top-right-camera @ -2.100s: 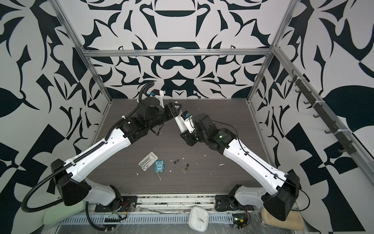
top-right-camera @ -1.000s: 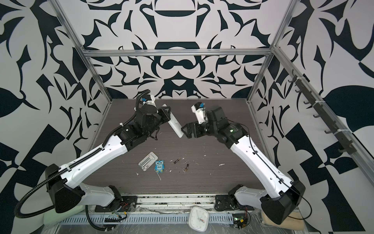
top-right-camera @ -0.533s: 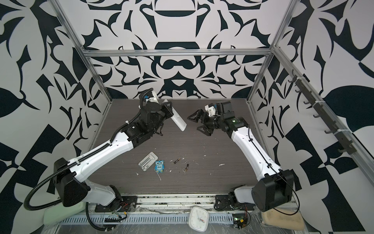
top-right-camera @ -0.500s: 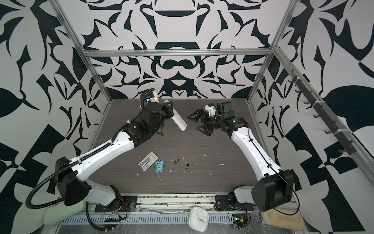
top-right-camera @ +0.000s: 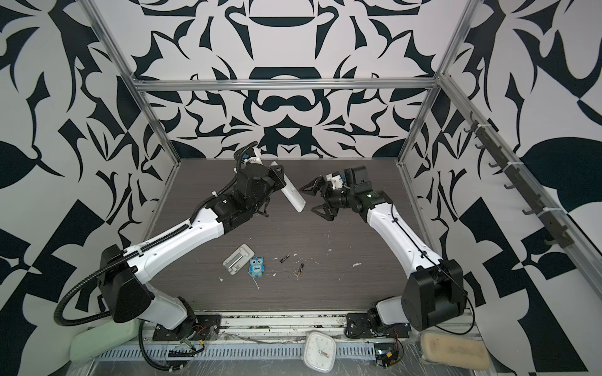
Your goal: Load the batteries into the remote control
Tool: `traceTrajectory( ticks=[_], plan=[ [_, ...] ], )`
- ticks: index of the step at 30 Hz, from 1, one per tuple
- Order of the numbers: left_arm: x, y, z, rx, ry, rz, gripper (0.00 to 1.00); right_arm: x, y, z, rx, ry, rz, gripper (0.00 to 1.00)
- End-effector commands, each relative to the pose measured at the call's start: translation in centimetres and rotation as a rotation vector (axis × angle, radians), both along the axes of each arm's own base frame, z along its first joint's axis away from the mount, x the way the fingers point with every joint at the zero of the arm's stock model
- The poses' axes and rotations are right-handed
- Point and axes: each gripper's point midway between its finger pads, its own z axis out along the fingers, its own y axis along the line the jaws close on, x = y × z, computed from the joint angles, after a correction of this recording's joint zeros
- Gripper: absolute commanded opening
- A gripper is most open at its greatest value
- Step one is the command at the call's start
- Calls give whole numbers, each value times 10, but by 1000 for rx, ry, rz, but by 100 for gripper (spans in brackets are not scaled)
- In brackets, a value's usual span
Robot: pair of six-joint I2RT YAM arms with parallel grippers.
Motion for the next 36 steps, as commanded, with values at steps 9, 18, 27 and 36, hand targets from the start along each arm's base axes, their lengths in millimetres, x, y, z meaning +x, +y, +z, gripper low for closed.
traceTrajectory(
  ticks=[9, 18, 27, 36],
  plan=[
    [1, -18, 6, -50, 2, -31, 3, 13, 8, 9, 42, -37, 11, 99],
    [4, -27, 5, -53, 9, -53, 3, 11, 10, 2, 22, -22, 22, 99],
    [3, -28, 2, -62, 13, -59, 3, 10, 6, -13, -28, 6, 13, 94],
    [4, -33, 0, -75, 15, -68, 3, 6, 3, -25, -90, 10, 25, 91]
  ],
)
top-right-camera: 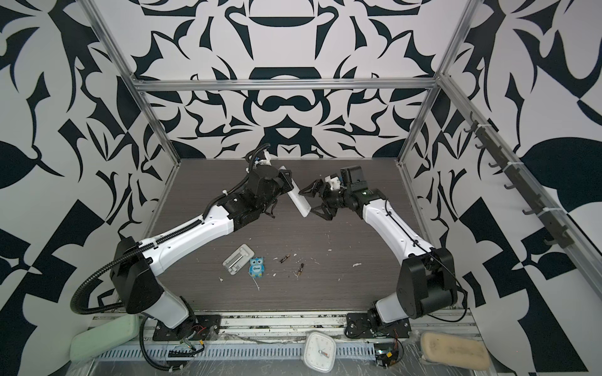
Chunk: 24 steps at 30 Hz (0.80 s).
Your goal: Load the batteries into the remote control
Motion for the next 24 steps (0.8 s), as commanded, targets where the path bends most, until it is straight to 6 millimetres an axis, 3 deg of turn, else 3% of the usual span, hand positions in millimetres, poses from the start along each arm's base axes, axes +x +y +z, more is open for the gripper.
traceTrajectory(
  ticks=[1, 12, 24],
  plan=[
    [0, -9, 25, -97, -41, -20, 3, -3, 2, -3, -52, -15, 24, 91],
    [0, -12, 22, -106, -40, -31, 3, -4, 2, -11, -139, -35, 52, 89],
    [0, -13, 21, -100, -44, -39, 3, -10, -8, -30, -359, -91, 125, 76]
  ],
)
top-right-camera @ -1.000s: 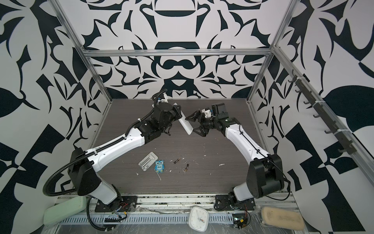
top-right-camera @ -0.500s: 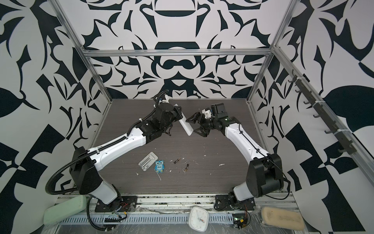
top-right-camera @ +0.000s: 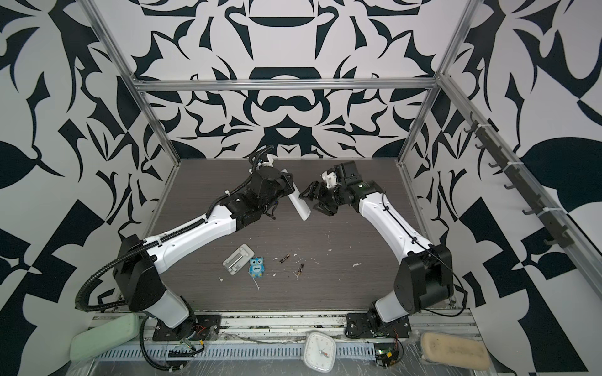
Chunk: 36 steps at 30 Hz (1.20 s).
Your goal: Load the batteries into the remote control
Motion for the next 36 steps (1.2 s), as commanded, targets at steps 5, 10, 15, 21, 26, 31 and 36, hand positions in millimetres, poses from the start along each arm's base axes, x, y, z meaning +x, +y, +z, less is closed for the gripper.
traceTrajectory(
  ticks=[5, 10, 15, 21, 26, 31, 36],
  plan=[
    [0, -8, 38, -121, -77, -12, 3, -15, -12, -26, -205, 14, 63, 73],
    [0, -5, 35, -110, -76, -3, 3, -16, -16, -25, -268, -17, 79, 69],
    [-1, -3, 34, -99, -76, 2, 3, -16, -17, -24, -284, -24, 81, 63],
    [-2, 1, 32, -62, -74, 11, 3, -15, -21, -20, -303, -44, 75, 56],
    [-4, 3, 28, -34, -68, 13, 3, -15, -19, -20, -293, -41, 81, 53],
    [-5, 6, 25, -8, -62, 21, 3, -15, -19, -16, -298, -54, 90, 52],
    [-5, 5, 26, 6, -63, 17, 3, -16, -18, -12, -291, -64, 95, 50]
  ],
)
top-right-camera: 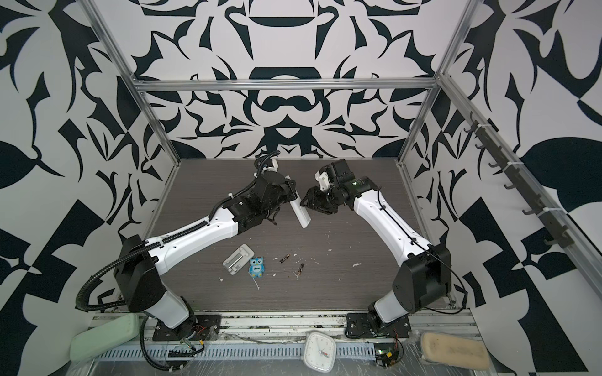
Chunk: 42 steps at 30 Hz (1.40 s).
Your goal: Load the batteries into the remote control
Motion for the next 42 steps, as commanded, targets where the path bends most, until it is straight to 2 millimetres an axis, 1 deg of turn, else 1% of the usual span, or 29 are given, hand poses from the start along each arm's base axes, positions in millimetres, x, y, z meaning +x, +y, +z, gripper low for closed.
traceTrajectory(
  ticks=[1, 12, 25, 30, 33, 38, 42],
  plan=[
    [6, 9, 42, -60, -87, 44, 3, -6, -15, -9, -87, 33, -19, 50],
    [5, 6, 42, -56, -86, 32, 3, -6, -11, -2, -60, 13, -7, 48],
    [4, -2, 40, -81, -79, -6, 3, -9, 6, 8, 4, -25, 61, 55],
    [2, -2, 36, -80, -69, -11, 3, -11, 8, 25, 14, -93, 85, 56],
    [1, -3, 33, -84, -61, -16, 3, -14, 8, 31, -5, -134, 106, 56],
    [0, -3, 32, -90, -57, -20, 3, -17, 8, 28, -11, -123, 106, 57],
    [0, -3, 33, -92, -60, -19, 2, -14, 4, 27, -33, -124, 86, 57]
  ],
)
